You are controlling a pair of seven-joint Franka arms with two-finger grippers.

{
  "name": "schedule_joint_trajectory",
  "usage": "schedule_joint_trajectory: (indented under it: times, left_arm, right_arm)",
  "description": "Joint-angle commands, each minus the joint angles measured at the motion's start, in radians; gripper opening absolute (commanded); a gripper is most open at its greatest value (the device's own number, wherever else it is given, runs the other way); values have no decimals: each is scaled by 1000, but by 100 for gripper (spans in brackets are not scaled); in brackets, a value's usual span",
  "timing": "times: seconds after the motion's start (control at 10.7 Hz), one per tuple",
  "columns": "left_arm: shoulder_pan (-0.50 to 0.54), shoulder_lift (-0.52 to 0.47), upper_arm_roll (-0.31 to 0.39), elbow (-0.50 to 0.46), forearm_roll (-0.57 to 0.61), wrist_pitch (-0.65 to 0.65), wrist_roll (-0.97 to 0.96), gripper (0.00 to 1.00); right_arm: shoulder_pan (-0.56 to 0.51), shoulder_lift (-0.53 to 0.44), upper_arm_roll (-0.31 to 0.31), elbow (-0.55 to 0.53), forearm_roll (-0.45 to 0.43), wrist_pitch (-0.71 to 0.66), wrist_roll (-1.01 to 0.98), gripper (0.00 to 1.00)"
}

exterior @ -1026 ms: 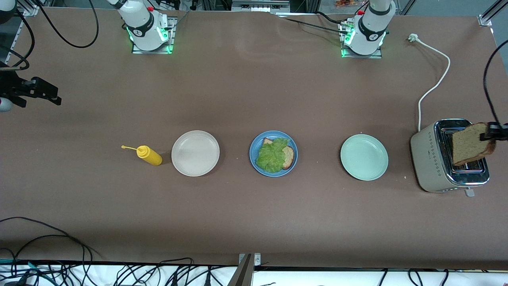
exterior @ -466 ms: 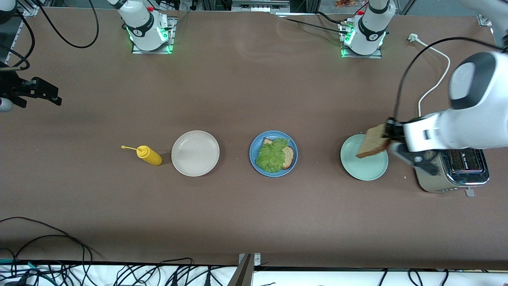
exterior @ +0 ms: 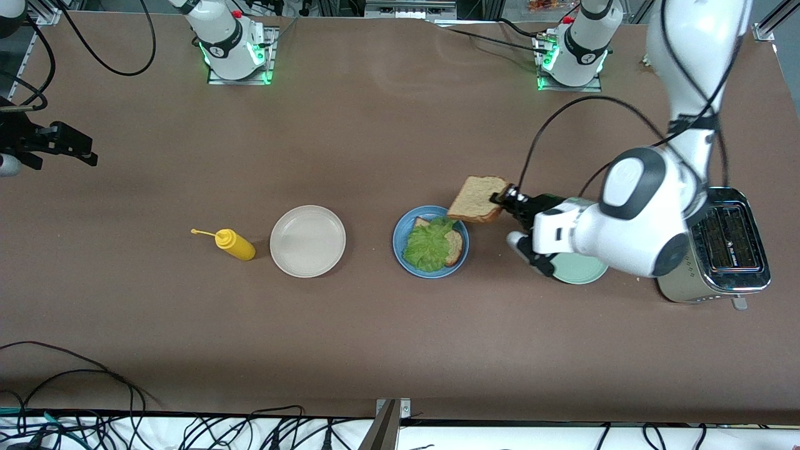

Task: Make sandwich in blue plate with both arms
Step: 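Carry the toast with the left gripper and lower it onto the lettuce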

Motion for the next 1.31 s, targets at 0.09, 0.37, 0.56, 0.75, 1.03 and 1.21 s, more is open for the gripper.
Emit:
schedule_joint_trajectory:
  times: [0.09, 0.37, 0.56, 0.75, 1.03, 1.21]
  left_arm:
    - [-76, 193, 7, 32, -315, 189, 15, 0]
    - [-75, 270, 13, 36, -336, 245, 176, 0]
    - [-61, 273, 18, 38, -334, 262, 186, 0]
    - [-35, 272, 18, 36, -326, 262, 187, 0]
    - [-3, 275, 18, 24, -326, 262, 192, 0]
    - [-12, 305, 18, 21, -334, 262, 229, 18]
  right_arm:
    - [2, 3, 0, 18, 8, -17, 11, 100]
    - [2, 2, 0, 18, 8, -17, 11, 100]
    - [4, 2, 2, 18, 8, -17, 11, 100]
    - [2, 2, 0, 18, 8, -17, 11, 100]
    - [2, 2, 2, 18, 8, -17, 11, 100]
    - [2, 2, 2, 18, 8, -17, 11, 100]
